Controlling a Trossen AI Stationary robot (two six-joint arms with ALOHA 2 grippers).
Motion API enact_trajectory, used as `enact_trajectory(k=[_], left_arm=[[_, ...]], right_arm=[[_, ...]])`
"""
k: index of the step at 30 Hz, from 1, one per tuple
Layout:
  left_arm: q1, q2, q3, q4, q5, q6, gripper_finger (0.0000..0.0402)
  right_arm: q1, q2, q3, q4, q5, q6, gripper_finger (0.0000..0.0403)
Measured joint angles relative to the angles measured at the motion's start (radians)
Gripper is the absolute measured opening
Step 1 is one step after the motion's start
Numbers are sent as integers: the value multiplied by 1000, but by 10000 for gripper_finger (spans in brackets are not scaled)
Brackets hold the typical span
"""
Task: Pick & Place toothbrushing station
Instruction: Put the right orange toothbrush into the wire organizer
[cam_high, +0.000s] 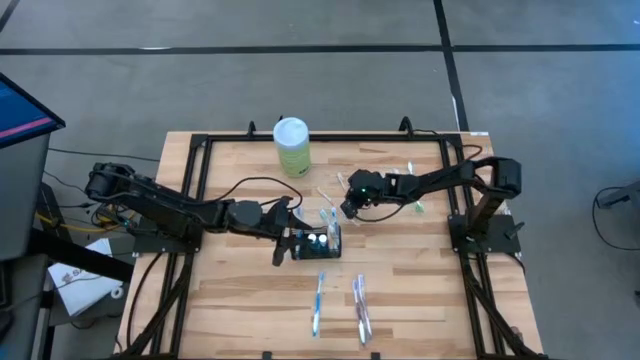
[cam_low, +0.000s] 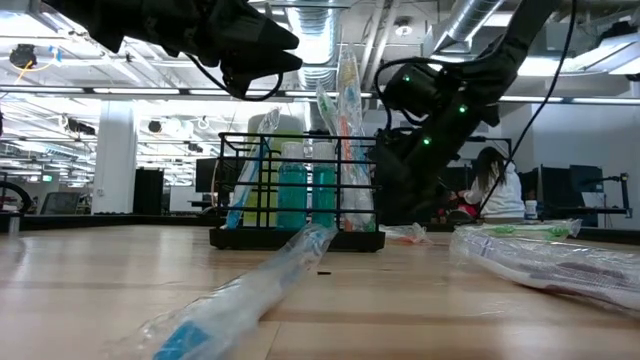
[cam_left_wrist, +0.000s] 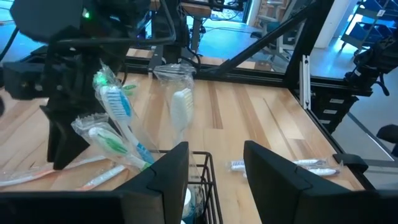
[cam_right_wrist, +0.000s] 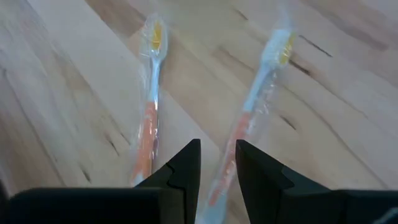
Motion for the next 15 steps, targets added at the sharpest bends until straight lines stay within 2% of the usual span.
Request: enact_trajectory(k=[15], left_arm=[[0, 0, 0, 1, 1, 0, 150]], right_arm=[[-5, 18, 21, -12, 9, -11, 93]])
